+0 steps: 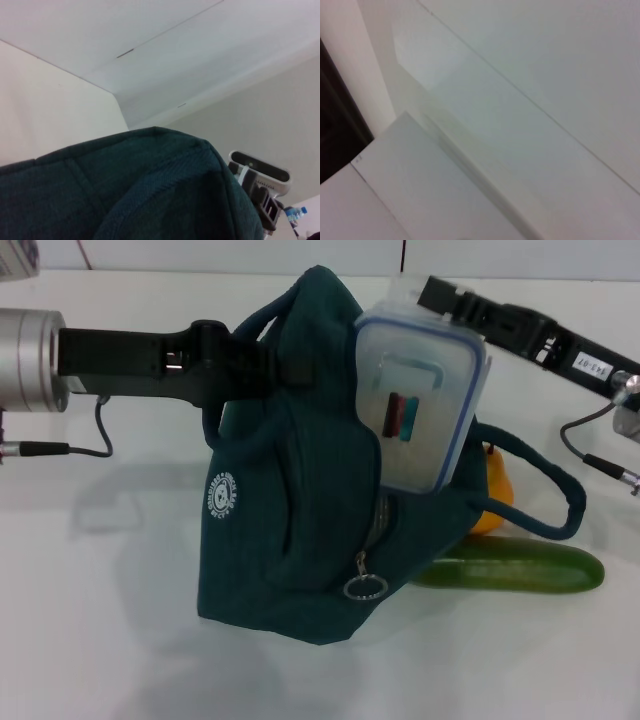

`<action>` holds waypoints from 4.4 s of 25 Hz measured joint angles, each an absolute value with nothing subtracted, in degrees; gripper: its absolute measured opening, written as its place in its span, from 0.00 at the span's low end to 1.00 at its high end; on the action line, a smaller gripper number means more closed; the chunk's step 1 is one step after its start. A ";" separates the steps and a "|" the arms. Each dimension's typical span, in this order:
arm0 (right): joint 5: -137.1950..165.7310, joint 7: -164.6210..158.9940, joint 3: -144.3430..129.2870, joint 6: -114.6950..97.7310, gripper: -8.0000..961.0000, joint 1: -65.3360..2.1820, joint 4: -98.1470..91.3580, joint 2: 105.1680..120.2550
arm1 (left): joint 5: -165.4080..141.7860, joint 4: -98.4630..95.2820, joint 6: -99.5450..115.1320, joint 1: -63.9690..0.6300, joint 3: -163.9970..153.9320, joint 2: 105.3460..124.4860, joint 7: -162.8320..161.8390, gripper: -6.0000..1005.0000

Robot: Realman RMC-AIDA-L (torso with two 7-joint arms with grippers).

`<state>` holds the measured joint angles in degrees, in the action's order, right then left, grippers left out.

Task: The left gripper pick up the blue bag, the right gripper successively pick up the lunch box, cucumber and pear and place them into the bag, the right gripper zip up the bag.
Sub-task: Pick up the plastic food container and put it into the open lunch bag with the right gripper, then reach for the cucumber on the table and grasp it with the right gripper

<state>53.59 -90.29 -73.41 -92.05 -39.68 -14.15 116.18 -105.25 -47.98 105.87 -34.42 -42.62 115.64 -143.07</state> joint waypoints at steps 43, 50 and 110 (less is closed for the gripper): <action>42.28 -91.01 -90.09 -84.43 0.11 -40.25 -15.66 116.19 | -105.18 -40.61 102.59 -33.59 -42.19 115.65 -139.36 0.04; 42.18 -91.03 -89.88 -84.95 0.23 -39.22 -15.68 116.18 | -104.10 -40.60 102.56 -33.15 -42.19 115.48 -139.34 0.04; 142.24 -105.90 -71.18 -106.10 0.74 -47.65 -61.15 111.96 | -106.13 -40.70 104.25 -31.34 -42.89 112.14 -139.19 0.05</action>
<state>142.24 -105.90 -71.18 -106.10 -47.65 -61.15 111.96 -106.13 -40.70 104.25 -31.34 -42.89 112.14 -139.19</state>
